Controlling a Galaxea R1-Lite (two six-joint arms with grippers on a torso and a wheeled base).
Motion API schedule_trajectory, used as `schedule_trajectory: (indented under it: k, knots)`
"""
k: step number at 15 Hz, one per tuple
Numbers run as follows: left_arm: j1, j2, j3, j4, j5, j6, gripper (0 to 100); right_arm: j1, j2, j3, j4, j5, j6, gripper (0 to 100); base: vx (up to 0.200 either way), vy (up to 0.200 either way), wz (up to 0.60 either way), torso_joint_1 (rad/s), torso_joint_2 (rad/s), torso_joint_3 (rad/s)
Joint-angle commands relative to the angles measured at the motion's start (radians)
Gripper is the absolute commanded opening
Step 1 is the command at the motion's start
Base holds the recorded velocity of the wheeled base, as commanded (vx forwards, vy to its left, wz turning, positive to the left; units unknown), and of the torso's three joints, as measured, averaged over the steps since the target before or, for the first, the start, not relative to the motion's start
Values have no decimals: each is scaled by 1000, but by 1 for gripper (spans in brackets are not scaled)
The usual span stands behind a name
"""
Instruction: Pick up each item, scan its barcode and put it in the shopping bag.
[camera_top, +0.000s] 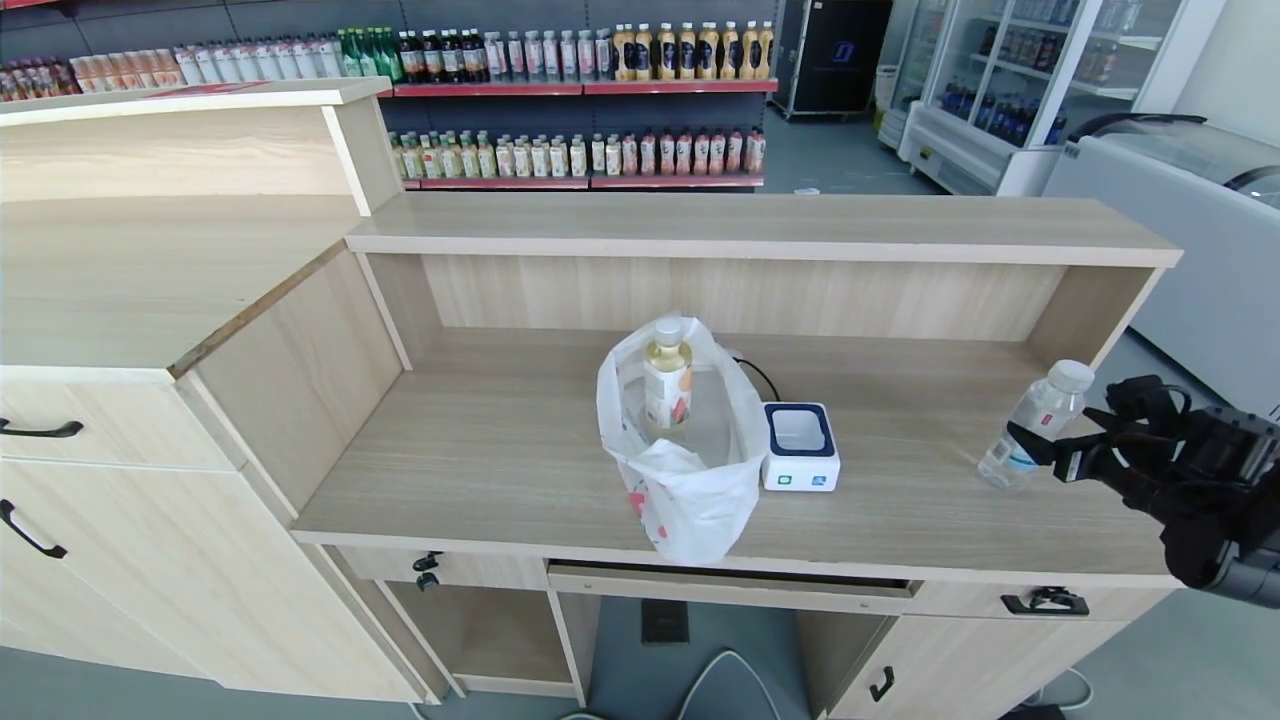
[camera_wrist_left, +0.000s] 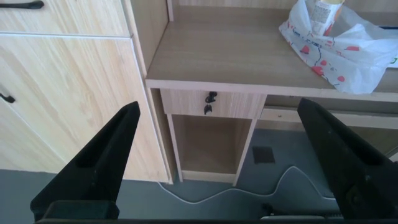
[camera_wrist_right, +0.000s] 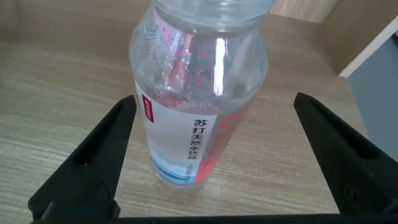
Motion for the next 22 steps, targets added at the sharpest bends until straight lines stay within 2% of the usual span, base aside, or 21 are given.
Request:
schedule_trajectory:
  k: [1, 7, 19, 20, 22]
  knots:
    - [0, 0, 0, 0, 0, 0, 100, 20, 37, -38, -1, -1, 18, 100, 0, 0, 0, 0, 0, 0]
    - [0, 0, 0, 0, 0, 0, 100, 62, 72, -95, 0, -3, 30, 100, 0, 0, 0, 0, 0, 0]
    - [0, 0, 0, 0, -2, 0, 100, 71, 99, -204, 65, -4, 30, 100, 0, 0, 0, 0, 0, 0]
    - [0, 0, 0, 0, 0, 0, 100, 71, 99, -202, 65, -4, 30, 0, 0, 0, 0, 0, 0, 0]
    - [0, 0, 0, 0, 0, 0, 100, 71, 97, -202, 63, -4, 30, 0, 0, 0, 0, 0, 0, 0]
